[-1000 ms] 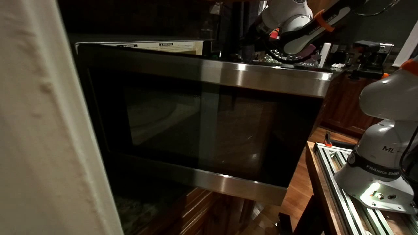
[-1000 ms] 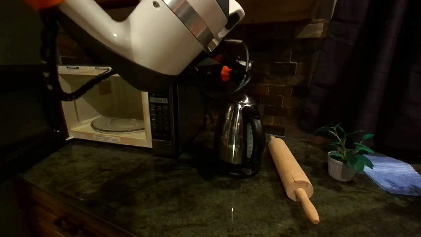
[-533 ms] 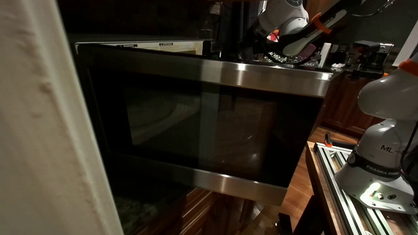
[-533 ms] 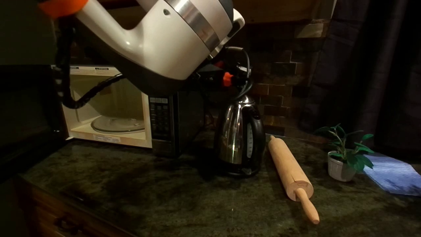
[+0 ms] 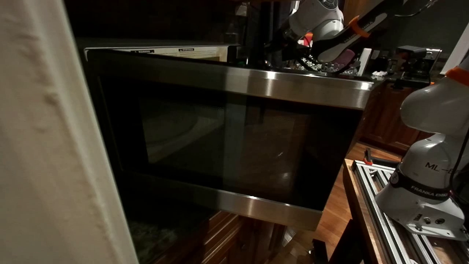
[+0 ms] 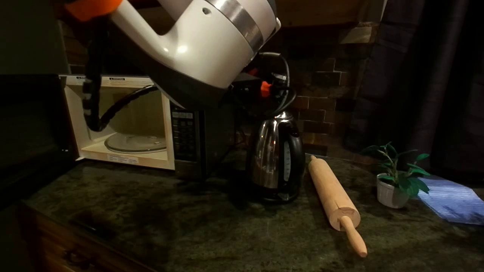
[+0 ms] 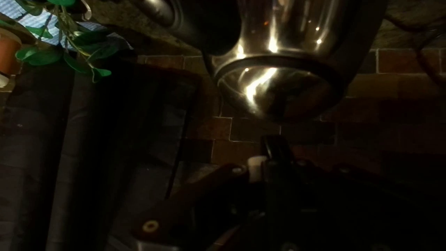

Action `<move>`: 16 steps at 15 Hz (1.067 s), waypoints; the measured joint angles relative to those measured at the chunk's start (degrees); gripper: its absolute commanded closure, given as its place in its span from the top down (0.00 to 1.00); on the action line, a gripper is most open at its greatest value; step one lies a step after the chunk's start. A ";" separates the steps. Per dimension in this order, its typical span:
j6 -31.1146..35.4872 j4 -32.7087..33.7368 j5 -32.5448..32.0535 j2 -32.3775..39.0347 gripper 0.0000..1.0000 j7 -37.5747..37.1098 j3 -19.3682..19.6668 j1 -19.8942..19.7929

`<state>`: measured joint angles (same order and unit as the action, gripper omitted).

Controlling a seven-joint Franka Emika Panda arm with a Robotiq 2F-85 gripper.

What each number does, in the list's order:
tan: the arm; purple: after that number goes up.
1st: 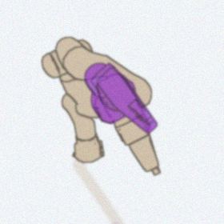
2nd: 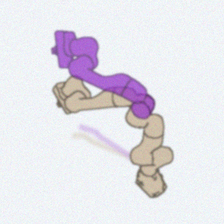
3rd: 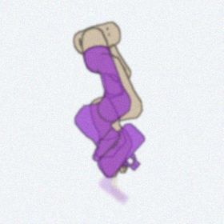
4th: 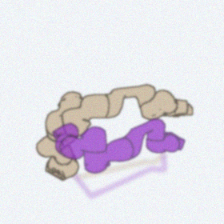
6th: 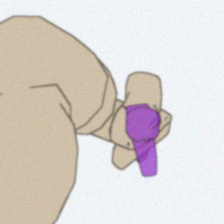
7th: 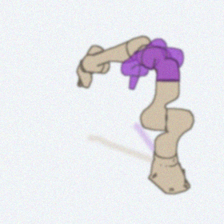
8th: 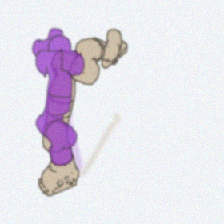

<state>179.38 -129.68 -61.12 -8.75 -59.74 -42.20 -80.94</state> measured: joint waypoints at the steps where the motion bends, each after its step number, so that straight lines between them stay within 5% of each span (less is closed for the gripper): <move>1: 0.00 0.16 -0.52 0.18 0.00 -0.17 -0.23 -0.20; 10: -2.33 1.59 -1.51 2.77 0.00 0.87 -1.18 -0.21; 16: -8.55 3.97 5.43 5.06 0.00 8.90 -1.30 2.41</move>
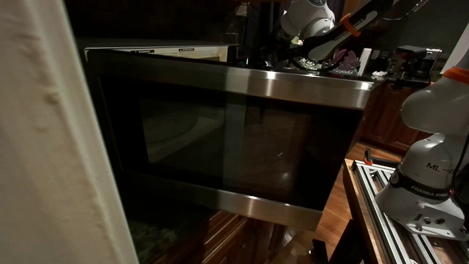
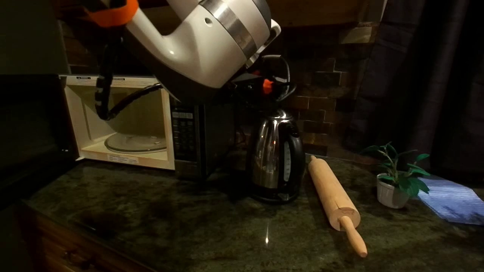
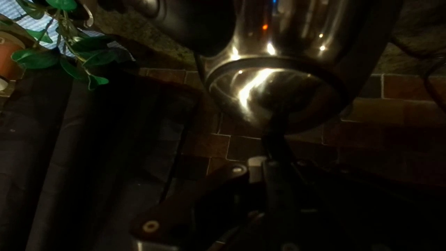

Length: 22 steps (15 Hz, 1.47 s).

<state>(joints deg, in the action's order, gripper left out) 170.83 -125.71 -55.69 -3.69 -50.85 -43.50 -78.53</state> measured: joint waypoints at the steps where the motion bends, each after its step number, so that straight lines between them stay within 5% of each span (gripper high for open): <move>1: -0.33 0.17 0.84 0.20 0.00 0.72 0.00 0.16; 8: 0.89 -1.09 8.80 -0.71 0.00 2.76 0.36 0.70; 15: 11.67 -6.54 17.05 -6.78 0.00 3.02 5.42 3.82; 18: 8.66 -9.86 20.57 -8.56 0.00 7.01 11.84 11.26; 21: 3.18 -13.71 30.27 -10.88 0.00 17.44 21.17 23.67; 22: 1.41 -14.79 33.68 -12.42 0.26 21.06 24.23 27.68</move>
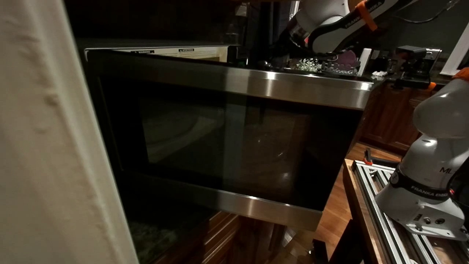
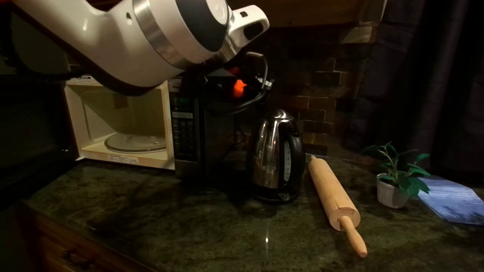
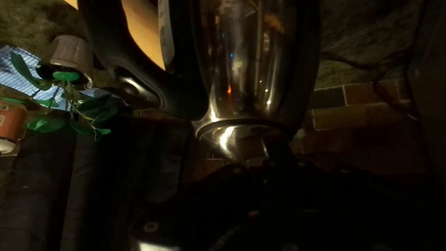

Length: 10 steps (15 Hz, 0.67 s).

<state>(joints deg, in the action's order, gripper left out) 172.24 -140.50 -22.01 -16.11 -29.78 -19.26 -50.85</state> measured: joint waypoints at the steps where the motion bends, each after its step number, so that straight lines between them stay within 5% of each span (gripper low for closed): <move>1: -2.03 -0.89 2.97 -2.08 0.27 3.27 2.79 3.51; 6: -21.42 -2.23 8.02 -16.63 0.63 14.66 15.47 17.31; 10: -41.44 -1.15 11.85 -24.92 0.93 25.63 19.67 23.29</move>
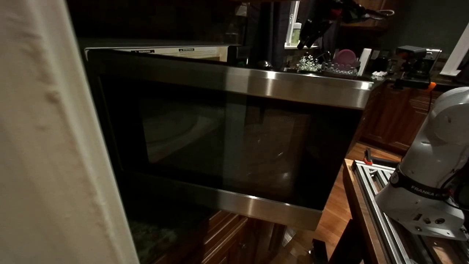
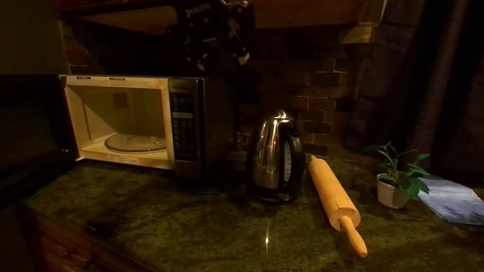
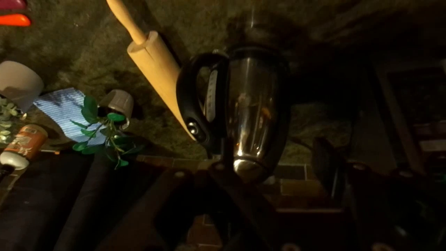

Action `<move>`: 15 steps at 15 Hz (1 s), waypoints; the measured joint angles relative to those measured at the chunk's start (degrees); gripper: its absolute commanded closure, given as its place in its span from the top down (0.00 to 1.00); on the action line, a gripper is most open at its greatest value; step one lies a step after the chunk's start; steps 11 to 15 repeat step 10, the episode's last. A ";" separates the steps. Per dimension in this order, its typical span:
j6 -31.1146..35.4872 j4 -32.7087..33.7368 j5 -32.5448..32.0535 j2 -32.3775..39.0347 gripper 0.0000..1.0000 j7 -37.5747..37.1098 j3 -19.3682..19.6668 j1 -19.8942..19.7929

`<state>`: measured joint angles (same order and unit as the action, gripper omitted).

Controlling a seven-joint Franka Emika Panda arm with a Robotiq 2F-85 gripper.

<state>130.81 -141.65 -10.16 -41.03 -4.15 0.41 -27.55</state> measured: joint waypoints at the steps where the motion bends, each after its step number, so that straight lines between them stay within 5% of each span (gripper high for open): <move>1: -4.61 0.68 0.01 -1.35 0.99 1.24 1.17 2.38; 5: -19.01 2.47 0.21 -4.50 1.00 4.87 3.81 11.10; 10: -24.14 2.62 2.54 -5.69 0.99 11.33 6.30 19.65; 15: -24.14 2.62 2.54 -5.69 0.99 11.33 6.30 19.65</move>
